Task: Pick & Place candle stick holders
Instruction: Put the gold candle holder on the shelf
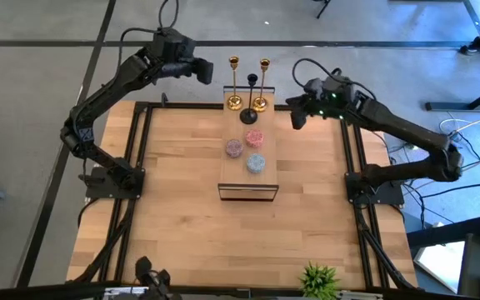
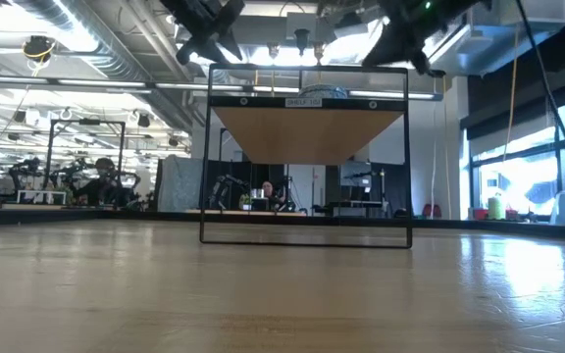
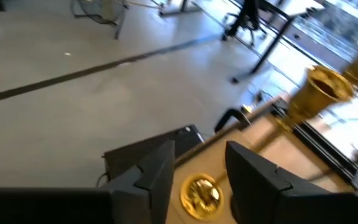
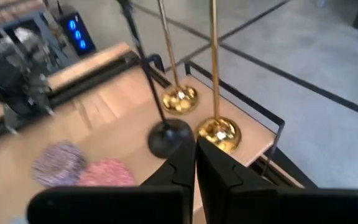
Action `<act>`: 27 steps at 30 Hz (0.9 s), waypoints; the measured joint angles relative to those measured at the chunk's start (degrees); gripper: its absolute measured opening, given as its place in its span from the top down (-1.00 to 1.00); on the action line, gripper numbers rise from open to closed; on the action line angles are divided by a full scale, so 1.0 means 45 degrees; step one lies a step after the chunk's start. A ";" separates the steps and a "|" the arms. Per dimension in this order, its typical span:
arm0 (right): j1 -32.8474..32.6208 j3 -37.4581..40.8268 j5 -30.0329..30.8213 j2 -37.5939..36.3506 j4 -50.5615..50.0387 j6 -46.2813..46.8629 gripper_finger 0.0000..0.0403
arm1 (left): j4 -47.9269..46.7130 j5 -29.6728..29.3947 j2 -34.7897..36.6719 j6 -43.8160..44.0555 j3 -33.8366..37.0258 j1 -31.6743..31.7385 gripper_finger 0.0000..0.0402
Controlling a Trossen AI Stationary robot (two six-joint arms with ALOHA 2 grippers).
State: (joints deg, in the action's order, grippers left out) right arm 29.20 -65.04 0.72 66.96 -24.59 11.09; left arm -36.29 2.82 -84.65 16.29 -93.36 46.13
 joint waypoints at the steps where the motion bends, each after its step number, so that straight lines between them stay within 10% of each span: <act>1: -0.0284 0.0000 0.0304 -0.0185 0.0002 0.0181 0.92 | -0.0157 0.0170 0.0063 -0.0072 0.0000 -0.0035 0.33; 17: -0.4355 -0.0002 0.3371 -0.1393 -0.0503 0.2398 0.92 | -0.1407 0.0208 0.0740 -0.0329 0.0010 -0.2268 0.95; 27: -0.3677 0.0238 0.2451 -0.0019 -0.0835 0.1784 0.98 | -0.2613 -0.1401 0.0789 -0.0482 0.0210 -0.3245 0.99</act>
State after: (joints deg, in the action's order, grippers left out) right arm 12.66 -63.97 11.75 66.88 -28.35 19.12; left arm -48.05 -3.49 -81.10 14.12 -92.42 31.53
